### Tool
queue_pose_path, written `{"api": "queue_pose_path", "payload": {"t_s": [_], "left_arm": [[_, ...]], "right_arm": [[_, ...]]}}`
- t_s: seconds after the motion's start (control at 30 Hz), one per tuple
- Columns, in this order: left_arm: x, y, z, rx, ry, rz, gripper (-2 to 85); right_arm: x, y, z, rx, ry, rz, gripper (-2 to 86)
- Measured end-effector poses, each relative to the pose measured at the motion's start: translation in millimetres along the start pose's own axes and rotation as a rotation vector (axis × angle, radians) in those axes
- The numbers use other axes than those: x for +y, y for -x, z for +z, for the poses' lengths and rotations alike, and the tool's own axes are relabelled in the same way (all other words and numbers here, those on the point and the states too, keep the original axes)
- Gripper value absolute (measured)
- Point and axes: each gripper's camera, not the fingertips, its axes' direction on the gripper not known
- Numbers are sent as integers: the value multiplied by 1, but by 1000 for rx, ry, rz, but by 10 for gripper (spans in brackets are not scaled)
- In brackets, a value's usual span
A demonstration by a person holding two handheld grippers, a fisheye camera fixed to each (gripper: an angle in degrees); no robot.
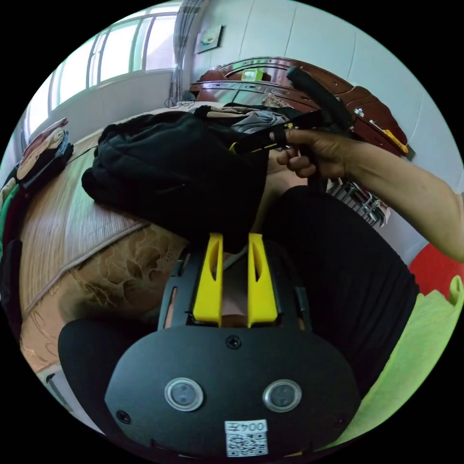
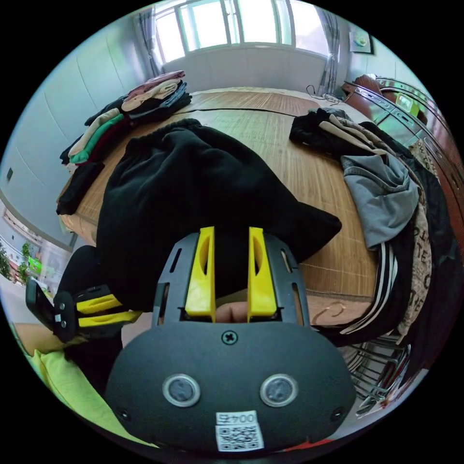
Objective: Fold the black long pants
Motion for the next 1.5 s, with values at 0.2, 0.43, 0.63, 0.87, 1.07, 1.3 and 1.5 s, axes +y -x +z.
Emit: {"api": "queue_pose_path", "payload": {"t_s": [0.2,0.43,0.63,0.87,1.07,1.3,1.5], "left_arm": [[-27,45,-63,133,-11,-148,36],[-27,166,-133,369,-81,-566,70],[-71,218,-129,590,-85,-694,127],[-117,237,-152,745,-161,-643,112],[-158,233,-167,766,-197,-594,94],[-142,264,-161,680,-317,-729,27],[-140,256,-77,621,-333,-940,4]], "right_arm": [[7,38,-59,36,-98,-91,112],[99,175,-134,151,-284,-628,196],[158,270,-101,563,-207,-1093,225],[169,306,-75,757,-148,-1164,241],[158,309,-51,1097,-294,-1073,161],[105,275,-125,868,-301,-916,112],[56,259,-181,632,-144,-885,110]]}}
